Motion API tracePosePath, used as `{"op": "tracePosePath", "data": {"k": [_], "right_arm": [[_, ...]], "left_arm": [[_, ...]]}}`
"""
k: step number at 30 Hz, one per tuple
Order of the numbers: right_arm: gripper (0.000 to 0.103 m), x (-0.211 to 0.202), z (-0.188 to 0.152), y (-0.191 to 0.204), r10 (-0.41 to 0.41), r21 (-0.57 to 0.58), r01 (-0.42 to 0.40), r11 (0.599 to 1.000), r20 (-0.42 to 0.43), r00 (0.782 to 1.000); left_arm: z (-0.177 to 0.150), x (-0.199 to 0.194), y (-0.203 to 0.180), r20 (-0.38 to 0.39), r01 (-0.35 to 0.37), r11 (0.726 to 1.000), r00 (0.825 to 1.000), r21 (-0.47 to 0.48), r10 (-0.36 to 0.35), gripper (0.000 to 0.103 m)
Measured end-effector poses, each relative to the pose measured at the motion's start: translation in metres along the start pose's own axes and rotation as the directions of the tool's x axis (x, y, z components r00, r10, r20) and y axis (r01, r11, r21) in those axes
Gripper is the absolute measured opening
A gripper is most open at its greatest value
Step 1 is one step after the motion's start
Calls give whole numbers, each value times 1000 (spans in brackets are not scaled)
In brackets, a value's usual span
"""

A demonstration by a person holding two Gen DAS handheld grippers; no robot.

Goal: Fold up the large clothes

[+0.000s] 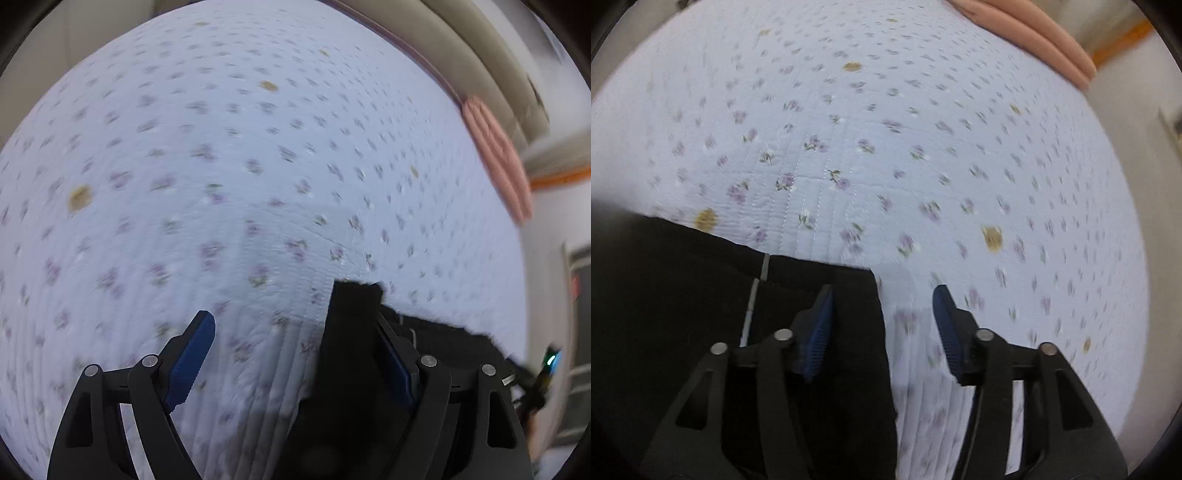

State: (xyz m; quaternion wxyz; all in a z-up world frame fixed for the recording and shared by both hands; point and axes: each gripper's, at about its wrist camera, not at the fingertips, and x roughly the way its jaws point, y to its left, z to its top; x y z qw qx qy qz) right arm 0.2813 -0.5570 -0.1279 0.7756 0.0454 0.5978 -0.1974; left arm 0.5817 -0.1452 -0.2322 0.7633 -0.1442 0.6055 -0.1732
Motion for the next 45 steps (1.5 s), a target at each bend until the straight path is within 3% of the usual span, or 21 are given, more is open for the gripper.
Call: {"op": "tracePosePath", "data": {"k": [4, 7, 11, 13, 17, 20, 25, 27, 30, 34, 38, 40, 42, 45], "right_arm": [[55, -51, -19, -14, 23, 54, -26, 998, 56, 998], [56, -88, -36, -20, 22, 74, -28, 997, 89, 996], [56, -127, -60, -17, 105, 87, -115, 990, 116, 988], [57, -149, -73, 2, 160, 60, -169, 984, 133, 978], [57, -168, -96, 49, 258, -7, -259, 966, 127, 958], [58, -167, -106, 82, 317, -35, -315, 948, 110, 942], [60, -138, -121, 127, 320, -65, -315, 947, 82, 944], [66, -118, -131, 145, 243, -110, -234, 966, 72, 967], [68, -92, -142, 154, 232, -107, -228, 968, 26, 972], [69, -82, -143, 153, 238, -94, -234, 968, 29, 971], [67, -95, -131, 146, 265, -87, -264, 961, -6, 964], [66, -121, -116, 136, 309, -87, -304, 949, 59, 949], [66, -143, -96, 133, 297, -99, -285, 953, 140, 945], [66, -140, -58, 139, 315, -103, -300, 948, 175, 933]], "left_arm": [[-8, -42, -4, 54, -54, 996, 997, 75, 50, 85], [-11, -64, -7, 71, -80, 994, 995, 80, 75, 85], [-24, -97, -17, 112, -109, 990, 989, 92, 99, 83], [-53, -122, -43, 156, -82, 986, 986, 147, 59, 83], [-120, -141, -102, 196, -117, 955, 978, 273, 64, 83], [-183, -133, -150, 211, -119, 919, 977, 375, 40, 83], [-250, -72, -190, 177, -178, 854, 979, 489, 103, 82], [-262, -43, -188, 167, -229, 833, 972, 504, 166, 82], [-262, -23, -177, 131, -212, 864, 977, 457, 170, 83], [-258, -15, -175, 132, -217, 865, 976, 452, 175, 85], [-252, -32, -178, 120, -187, 879, 982, 438, 149, 85], [-246, -53, -182, 139, -174, 883, 982, 436, 125, 85], [-240, -70, -184, 173, -179, 888, 978, 424, 114, 85], [-223, -79, -182, 191, -181, 906, 975, 382, 114, 85]]}}
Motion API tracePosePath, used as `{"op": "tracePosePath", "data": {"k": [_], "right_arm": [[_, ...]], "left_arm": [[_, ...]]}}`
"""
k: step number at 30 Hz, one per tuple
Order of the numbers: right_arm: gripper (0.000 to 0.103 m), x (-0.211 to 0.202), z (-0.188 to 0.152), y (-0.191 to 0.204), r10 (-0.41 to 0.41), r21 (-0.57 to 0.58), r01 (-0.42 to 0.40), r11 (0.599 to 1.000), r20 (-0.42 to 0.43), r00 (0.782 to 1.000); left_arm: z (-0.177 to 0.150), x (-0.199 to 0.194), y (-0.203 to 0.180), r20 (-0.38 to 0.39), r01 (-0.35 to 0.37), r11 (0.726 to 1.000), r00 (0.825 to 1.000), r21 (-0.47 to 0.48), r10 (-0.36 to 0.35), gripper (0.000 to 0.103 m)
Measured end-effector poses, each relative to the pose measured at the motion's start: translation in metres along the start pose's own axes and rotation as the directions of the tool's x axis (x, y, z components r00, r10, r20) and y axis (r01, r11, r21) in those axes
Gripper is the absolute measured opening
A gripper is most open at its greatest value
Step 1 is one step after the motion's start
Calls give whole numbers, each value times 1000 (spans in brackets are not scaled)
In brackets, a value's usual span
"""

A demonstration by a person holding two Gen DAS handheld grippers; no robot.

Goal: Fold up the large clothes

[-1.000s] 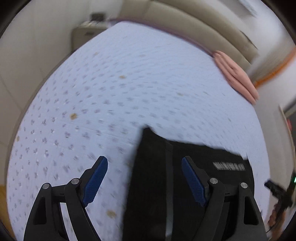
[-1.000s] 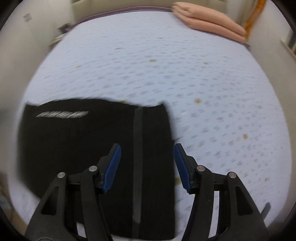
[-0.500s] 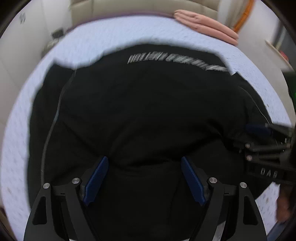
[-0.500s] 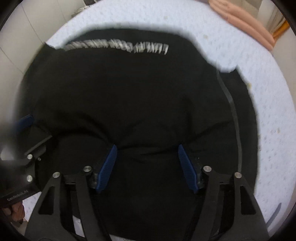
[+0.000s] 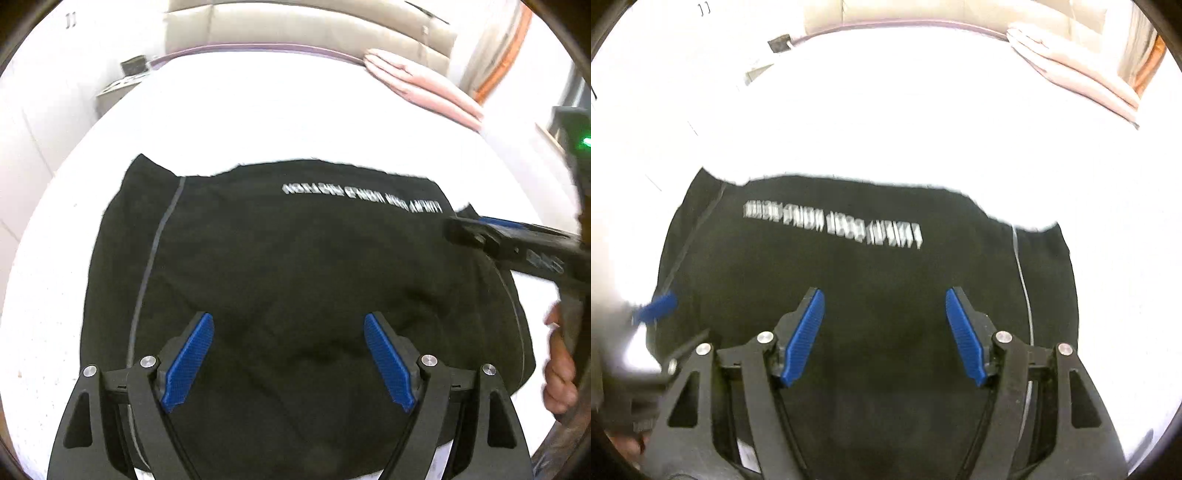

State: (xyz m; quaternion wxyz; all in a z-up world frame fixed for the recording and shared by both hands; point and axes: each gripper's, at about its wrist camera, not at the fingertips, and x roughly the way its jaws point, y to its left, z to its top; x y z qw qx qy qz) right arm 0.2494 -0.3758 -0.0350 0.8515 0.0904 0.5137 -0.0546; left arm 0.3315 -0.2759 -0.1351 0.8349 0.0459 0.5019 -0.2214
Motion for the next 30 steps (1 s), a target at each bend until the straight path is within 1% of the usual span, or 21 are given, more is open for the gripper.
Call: {"op": "tracePosePath", "data": {"k": [2, 3, 4, 5, 6, 7, 8, 10, 12, 14, 15, 16, 18, 20, 21, 22, 23, 24, 26, 28, 30], "right_arm": [[64, 28, 18, 0, 1, 11, 0, 1000, -32, 999], [64, 45, 23, -3, 2, 32, 0, 999, -58, 998], [64, 57, 25, -2, 4, 46, 0, 999, -81, 997], [66, 74, 26, -4, 9, 62, -2, 998, -112, 994], [73, 85, 26, -6, 13, 72, -4, 997, -125, 992], [76, 95, 25, -12, 29, 101, -17, 995, -124, 992], [78, 99, 25, -17, 46, 123, -31, 992, -124, 991], [78, 101, 26, -24, 73, 152, -53, 987, -127, 989], [77, 94, 25, -22, 68, 148, -49, 988, -127, 990], [77, 71, 19, -27, 81, 158, -62, 985, -112, 990], [76, 51, 13, -28, 108, 163, -92, 982, -88, 990], [76, 34, 5, -23, 127, 163, -115, 980, -65, 990], [75, 8, -17, -20, 115, 154, -106, 982, -57, 992], [75, -4, -42, -15, 106, 142, -95, 985, -73, 992], [75, -6, -56, -12, 75, 124, -63, 990, -95, 993], [75, -2, -64, -10, 43, 109, -30, 994, -115, 992], [75, 6, -76, -8, 4, 90, 10, 996, -153, 988], [76, 16, -85, -9, 6, 97, 12, 995, -183, 983], [76, 20, -90, -13, 25, 122, -2, 992, -188, 982], [75, 15, -85, -15, 39, 127, -16, 992, -184, 982], [76, 0, -85, -23, 54, 135, -31, 990, -173, 983]], "left_arm": [[3, 13, 9, -33, -27, 999, 999, -26, 26, 85], [3, 23, 15, -60, -33, 999, 998, -43, 30, 85], [5, 35, 25, -87, -24, 998, 996, -65, 19, 86], [-5, 44, 18, -94, -15, 997, 996, -82, 8, 86], [-8, 48, 24, -86, -2, 994, 996, -108, -8, 90], [-9, 52, 27, -80, 1, 993, 997, -119, -10, 92], [-9, 56, 26, -83, -11, 994, 997, -112, 2, 94], [-9, 57, 22, -77, -31, 995, 997, -92, 24, 96], [-9, 54, 22, -81, -29, 995, 996, -92, 22, 96], [-9, 46, 27, -78, -12, 995, 997, -104, 4, 96], [-9, 38, 30, -68, -19, 994, 998, -105, 12, 96], [-10, 31, 33, -60, -41, 994, 998, -106, 35, 96], [-13, 19, 41, -41, -69, 991, 997, -113, 65, 96], [-18, 11, 51, -33, -103, 986, 995, -131, 99, 96], [-19, 13, 55, -44, -118, 984, 993, -136, 113, 96], [-22, 17, 58, -67, -133, 981, 990, -139, 124, 96], [-27, 27, 64, -111, -148, 978, 985, -147, 133, 96], [-32, 35, 69, -130, -136, 977, 985, -164, 115, 96], [-27, 38, 75, -128, -102, 977, 989, -188, 79, 96], [-22, 32, 75, -125, -102, 983, 989, -154, 83, 96], [-18, 17, 80, -110, -109, 988, 989, -112, 97, 96]]}}
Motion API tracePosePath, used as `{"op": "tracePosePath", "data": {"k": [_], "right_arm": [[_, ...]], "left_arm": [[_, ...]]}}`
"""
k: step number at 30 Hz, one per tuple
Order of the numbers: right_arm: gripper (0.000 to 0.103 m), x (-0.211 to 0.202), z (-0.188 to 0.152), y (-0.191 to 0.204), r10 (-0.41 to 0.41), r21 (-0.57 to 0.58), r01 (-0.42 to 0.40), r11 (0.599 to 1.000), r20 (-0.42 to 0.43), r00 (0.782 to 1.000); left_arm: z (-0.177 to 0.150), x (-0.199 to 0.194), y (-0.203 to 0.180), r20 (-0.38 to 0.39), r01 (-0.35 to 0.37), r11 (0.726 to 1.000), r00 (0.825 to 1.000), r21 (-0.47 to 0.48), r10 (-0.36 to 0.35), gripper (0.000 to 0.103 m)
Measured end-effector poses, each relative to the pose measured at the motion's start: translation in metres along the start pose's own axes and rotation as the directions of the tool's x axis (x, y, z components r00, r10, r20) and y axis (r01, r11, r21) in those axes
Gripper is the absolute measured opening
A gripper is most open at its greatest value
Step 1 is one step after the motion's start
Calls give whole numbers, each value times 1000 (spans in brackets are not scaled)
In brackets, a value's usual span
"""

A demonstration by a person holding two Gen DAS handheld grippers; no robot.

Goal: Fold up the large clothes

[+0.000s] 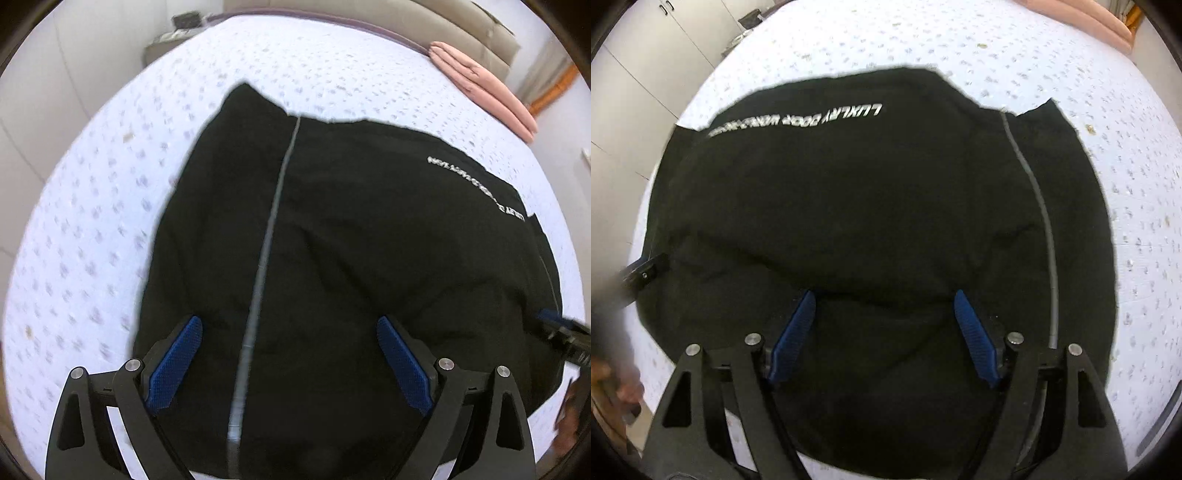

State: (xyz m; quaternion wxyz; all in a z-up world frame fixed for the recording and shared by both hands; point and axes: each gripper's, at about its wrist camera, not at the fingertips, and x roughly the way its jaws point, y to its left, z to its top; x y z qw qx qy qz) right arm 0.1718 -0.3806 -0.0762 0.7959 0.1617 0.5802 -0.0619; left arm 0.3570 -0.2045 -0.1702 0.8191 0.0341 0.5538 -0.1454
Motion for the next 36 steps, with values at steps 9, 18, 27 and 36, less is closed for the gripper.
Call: {"op": "tracePosePath", "data": {"k": [9, 18, 27, 36], "right_arm": [[78, -39, -16, -92, -122, 98, 120, 988, 17, 992], [84, -16, -19, -163, 98, 279, -97, 955, 13, 995], [97, 16, -27, -204, 372, 387, -347, 854, 11, 928], [103, 31, -34, -218, 563, 427, -527, 735, 47, 825]], "left_arm": [[25, -25, 64, -23, 28, 999, 999, -23, -28, 96], [32, 38, 121, -126, 368, 884, 900, -289, -416, 96], [21, 82, 124, -181, 451, 827, 831, -336, -526, 96], [18, 100, 108, -195, 558, 743, 735, -370, -650, 96]]}}
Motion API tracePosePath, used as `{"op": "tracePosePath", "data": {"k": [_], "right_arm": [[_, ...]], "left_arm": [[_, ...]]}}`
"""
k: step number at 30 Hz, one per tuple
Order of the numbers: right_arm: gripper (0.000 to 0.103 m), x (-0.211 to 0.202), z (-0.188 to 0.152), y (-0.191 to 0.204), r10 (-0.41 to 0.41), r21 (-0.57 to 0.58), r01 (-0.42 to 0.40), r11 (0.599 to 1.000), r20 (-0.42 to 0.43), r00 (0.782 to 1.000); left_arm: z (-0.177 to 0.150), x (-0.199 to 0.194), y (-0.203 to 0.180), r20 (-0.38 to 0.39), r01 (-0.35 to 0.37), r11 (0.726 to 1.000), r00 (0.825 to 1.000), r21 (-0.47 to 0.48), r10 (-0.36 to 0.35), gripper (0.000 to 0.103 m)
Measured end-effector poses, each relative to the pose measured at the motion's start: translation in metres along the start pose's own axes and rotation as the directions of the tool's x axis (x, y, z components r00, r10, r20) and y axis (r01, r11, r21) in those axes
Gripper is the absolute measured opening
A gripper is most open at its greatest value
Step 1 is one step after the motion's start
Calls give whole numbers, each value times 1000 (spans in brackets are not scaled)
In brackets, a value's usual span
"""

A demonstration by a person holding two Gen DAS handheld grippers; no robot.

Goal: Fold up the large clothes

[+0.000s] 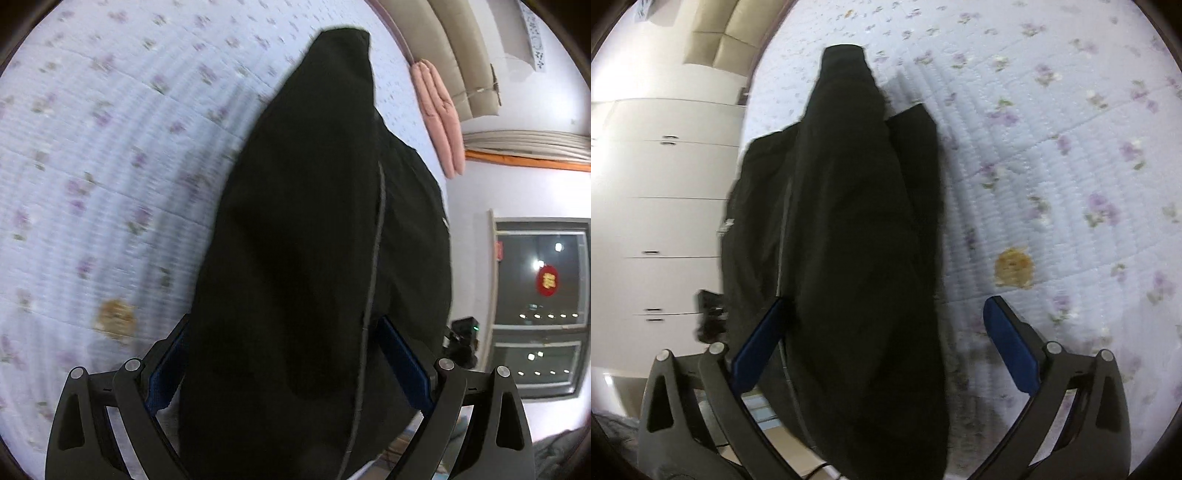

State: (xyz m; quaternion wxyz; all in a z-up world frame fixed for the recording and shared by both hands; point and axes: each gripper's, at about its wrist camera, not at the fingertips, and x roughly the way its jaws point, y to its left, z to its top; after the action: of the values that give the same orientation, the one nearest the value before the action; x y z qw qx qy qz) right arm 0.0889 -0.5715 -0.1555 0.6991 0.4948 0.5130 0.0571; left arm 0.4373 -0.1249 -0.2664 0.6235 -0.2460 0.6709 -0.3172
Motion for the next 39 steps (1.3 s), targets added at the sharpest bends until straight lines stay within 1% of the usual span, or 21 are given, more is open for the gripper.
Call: {"op": "tracePosePath", "data": {"k": [2, 3, 4, 5, 6, 9, 11, 12, 14, 17, 20, 22, 23, 25, 27, 28, 30, 31, 33, 36, 39], "right_arm": [[103, 5, 5, 2, 24, 3, -24, 1000, -10, 1000], [103, 12, 3, 1, 19, -2, -19, 1000, -18, 1000], [103, 15, 4, -1, 22, -7, -22, 1000, -29, 999], [103, 15, 4, -2, 40, -7, -40, 999, -34, 999], [103, 20, 4, 0, 54, -6, -55, 998, -38, 998], [103, 17, 7, -7, 108, -12, -109, 994, -66, 992], [103, 7, 6, -11, 151, -21, -154, 988, -97, 984], [103, 5, 5, -10, 157, -32, -161, 986, -105, 982], [103, 2, 8, -9, 110, -77, -119, 990, -115, 987], [103, 13, 10, -4, 104, -105, -121, 987, -156, 982], [103, 27, 14, 3, 100, -176, -130, 976, -171, 980], [99, 37, 17, 11, 119, -220, -160, 962, -191, 974], [94, 42, 18, 15, 110, -239, -158, 958, -200, 974], [88, 54, 21, 22, 75, -294, -136, 946, -211, 975], [76, 58, 25, 23, 85, -302, -148, 942, -210, 974], [72, 58, 25, 21, 83, -307, -145, 941, -206, 975], [62, 54, 22, 20, 69, -322, -128, 938, -188, 980], [59, 50, 18, 23, 57, -342, -113, 933, -170, 984], [48, 42, 12, 32, 38, -376, -86, 922, -134, 990], [41, 30, 2, 49, 21, -430, -50, 901, -73, 997], [38, 27, -1, 61, 14, -470, -21, 882, -17, 1000]], "left_arm": [[4, 9, -7, -19, 5, 1000, 1000, 13, -5, 96], [5, 14, -11, -26, -10, 1000, 1000, 27, 11, 96], [-2, 14, -10, -27, -18, 999, 999, 36, 19, 96], [-2, 16, -11, -26, -10, 999, 1000, 38, 11, 97], [-1, 18, -11, -24, 19, 1000, 1000, 24, -18, 97], [-2, 22, -8, -22, 66, 998, 998, -20, -67, 97], [-3, 23, -9, -26, 64, 998, 998, -14, -65, 97], [-2, 22, -10, -28, 59, 998, 998, -8, -59, 97], [-2, 22, -11, -31, 47, 999, 998, -2, -47, 97], [1, 24, -14, -30, 52, 999, 998, -9, -53, 97], [1, 25, -15, -16, 69, 997, 997, -29, -69, 97], [-1, 25, -18, -5, 78, 996, 997, -33, -78, 97], [0, 26, -19, 1, 71, 997, 997, -30, -71, 96], [-3, 29, -30, 21, 20, 1000, 1000, 1, -20, 96], [-7, 33, -46, 57, -50, 998, 997, 46, 47, 94], [-8, 32, -49, 76, -63, 997, 995, 52, 59, 93], [-12, 27, -60, 111, -80, 994, 991, 73, 71, 78], [-15, 23, -64, 126, -92, 992, 989, 88, 81, 74], [-20, 14, -74, 150, -106, 988, 985, 113, 89, 55], [-28, -2, -88, 184, -90, 985, 981, 148, 62, 37], [-41, -25, -111, 217, -42, 975, 976, 218, -7, 33]]}}
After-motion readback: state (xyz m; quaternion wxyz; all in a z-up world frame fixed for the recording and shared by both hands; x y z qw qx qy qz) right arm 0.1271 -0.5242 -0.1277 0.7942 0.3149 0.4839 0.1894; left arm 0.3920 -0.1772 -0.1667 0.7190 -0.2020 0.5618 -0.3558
